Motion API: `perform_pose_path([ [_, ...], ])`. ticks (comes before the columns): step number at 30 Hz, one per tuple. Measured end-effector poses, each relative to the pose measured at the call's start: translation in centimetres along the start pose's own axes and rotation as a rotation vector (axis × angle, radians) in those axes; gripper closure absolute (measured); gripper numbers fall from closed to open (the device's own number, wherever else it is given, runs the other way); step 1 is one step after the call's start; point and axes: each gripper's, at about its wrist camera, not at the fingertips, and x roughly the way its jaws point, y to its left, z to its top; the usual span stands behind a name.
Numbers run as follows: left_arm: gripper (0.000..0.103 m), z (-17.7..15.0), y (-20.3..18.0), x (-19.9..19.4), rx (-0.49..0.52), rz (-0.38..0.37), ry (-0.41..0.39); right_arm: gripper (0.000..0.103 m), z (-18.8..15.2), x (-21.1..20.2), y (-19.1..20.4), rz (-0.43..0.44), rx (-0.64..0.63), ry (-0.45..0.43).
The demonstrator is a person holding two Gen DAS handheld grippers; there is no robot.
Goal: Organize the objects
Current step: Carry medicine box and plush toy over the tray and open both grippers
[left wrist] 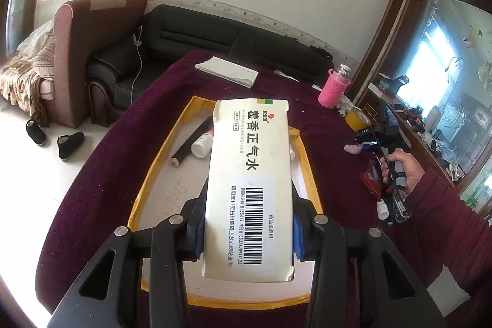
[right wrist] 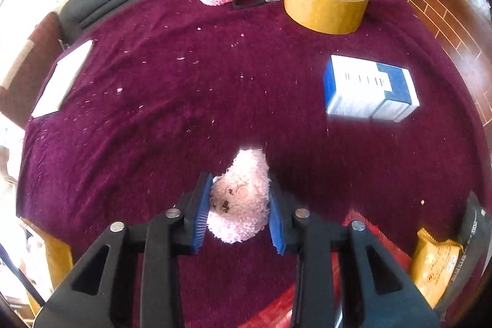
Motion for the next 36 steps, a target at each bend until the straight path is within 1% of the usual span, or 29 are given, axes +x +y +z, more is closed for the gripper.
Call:
perform_pose_path([
  [2, 0.066, -0.2, -0.6, 0.7, 0.016, -0.007, 0.025, 0.078, -0.9, -1.5, 0.7, 0.041, -0.050, -0.027],
  [4, 0.066, -0.3, -1.4, 1.8, 0.029, -0.019, 0.056, 0.078, -2.3, -3.5, 2.4, 0.090, -0.108, -0.059],
  [7, 0.066, -0.4, -2.2, 4.2, 0.020, -0.036, 0.114, 0.078, -5.1, -6.4, 6.0, 0.204, -0.227, -0.070],
  [9, 0.067, -0.5, -2.7, 6.0, 0.012, -0.043, 0.168, 0.078, -7.0, -7.8, 8.1, 0.286, -0.276, -0.046],
  [10, 0.067, -0.7, -2.9, 6.6, 0.017, -0.031, 0.185, 0.078, -8.1, -8.2, 9.4, 0.338, -0.311, -0.023],
  [13, 0.067, -0.9, -3.7, 8.6, 0.052, 0.021, 0.223, 0.078, -11.0, -8.6, 13.4, 0.440, -0.400, 0.047],
  [15, 0.066, -0.7, -3.7, 9.7, 0.050, 0.055, 0.232, 0.078, -12.6, -8.6, 15.5, 0.485, -0.437, 0.078],
  [17, 0.066, -0.6, -3.3, 10.9, 0.027, 0.078, 0.238, 0.078, -13.9, -8.4, 17.6, 0.502, -0.484, 0.087],
  [18, 0.066, -0.5, -3.1, 11.5, 0.016, 0.100, 0.235, 0.078, -14.4, -8.2, 18.4, 0.494, -0.497, 0.085],
  [19, 0.066, -0.4, -2.9, 11.8, 0.010, 0.112, 0.228, 0.078, -14.9, -7.8, 19.1, 0.518, -0.533, 0.109],
  [20, 0.066, -0.4, -2.9, 12.1, 0.009, 0.120, 0.225, 0.078, -15.2, -7.3, 19.9, 0.519, -0.536, 0.124],
  [21, 0.066, -0.5, -2.9, 12.1, 0.008, 0.123, 0.233, 0.077, -15.7, -6.9, 20.5, 0.513, -0.547, 0.135],
  [22, 0.065, -0.5, -2.9, 12.1, 0.005, 0.124, 0.234, 0.074, -16.1, -6.4, 21.2, 0.487, -0.573, 0.136],
  [23, 0.058, -0.5, -2.9, 11.8, 0.001, 0.122, 0.226, 0.074, -16.6, -6.1, 21.6, 0.456, -0.591, 0.124],
  [24, 0.048, -0.5, -2.9, 11.5, -0.002, 0.119, 0.215, 0.073, -16.8, -5.9, 21.9, 0.418, -0.599, 0.100],
  [25, 0.045, -0.5, -2.9, 11.1, -0.008, 0.116, 0.201, 0.069, -17.0, -5.8, 21.9, 0.404, -0.603, 0.079],
  [26, 0.044, -0.4, -2.8, 10.7, -0.015, 0.112, 0.189, 0.066, -17.1, -6.0, 21.9, 0.407, -0.607, 0.058],
  [28, 0.044, -0.2, -2.6, 10.2, -0.031, 0.102, 0.179, 0.053, -17.0, -6.9, 21.6, 0.418, -0.617, 0.011],
  [31, 0.044, -0.1, -2.2, 9.6, -0.071, 0.087, 0.176, 0.051, -17.1, -8.6, 21.3, 0.417, -0.636, -0.057],
  [34, 0.044, 0.0, -2.2, 8.6, -0.100, 0.062, 0.159, 0.051, -16.2, -10.3, 20.2, 0.422, -0.591, -0.121],
  [36, 0.039, 0.0, -2.6, 7.5, -0.102, 0.070, 0.140, 0.050, -15.7, -11.6, 18.4, 0.423, -0.550, -0.168],
])
